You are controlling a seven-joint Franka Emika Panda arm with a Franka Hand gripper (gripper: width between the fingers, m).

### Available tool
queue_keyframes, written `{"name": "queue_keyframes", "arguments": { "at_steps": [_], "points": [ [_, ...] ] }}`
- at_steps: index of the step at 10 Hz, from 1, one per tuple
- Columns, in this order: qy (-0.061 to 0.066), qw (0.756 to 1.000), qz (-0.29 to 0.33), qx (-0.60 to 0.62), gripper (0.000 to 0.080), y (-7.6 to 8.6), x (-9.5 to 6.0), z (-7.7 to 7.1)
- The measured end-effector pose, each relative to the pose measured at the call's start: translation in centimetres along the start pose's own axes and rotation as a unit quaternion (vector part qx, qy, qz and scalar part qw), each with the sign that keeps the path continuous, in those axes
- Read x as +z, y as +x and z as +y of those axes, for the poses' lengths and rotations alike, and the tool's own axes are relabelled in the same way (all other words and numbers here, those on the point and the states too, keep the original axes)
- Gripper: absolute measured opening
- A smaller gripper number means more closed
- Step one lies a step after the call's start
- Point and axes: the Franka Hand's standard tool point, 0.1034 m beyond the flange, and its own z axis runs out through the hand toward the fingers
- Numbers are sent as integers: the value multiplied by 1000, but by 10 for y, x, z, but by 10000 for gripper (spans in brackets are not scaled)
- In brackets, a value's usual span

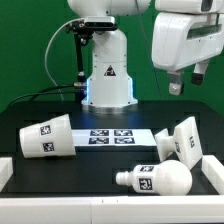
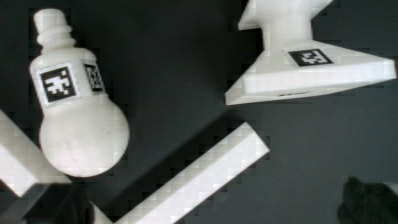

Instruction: Assemble lamp

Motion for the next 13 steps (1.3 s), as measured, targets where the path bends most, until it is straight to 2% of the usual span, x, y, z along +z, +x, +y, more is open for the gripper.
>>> {"name": "queue_keyframes", "arguments": {
  "at_steps": [11,12,13],
  "points": [
    [3,1000,-2,5,700,-1,3,0],
    [6,1000,-3,4,700,-6,7,1],
    [1,1000,4,1,700,-9,13,-1]
  ]
}}
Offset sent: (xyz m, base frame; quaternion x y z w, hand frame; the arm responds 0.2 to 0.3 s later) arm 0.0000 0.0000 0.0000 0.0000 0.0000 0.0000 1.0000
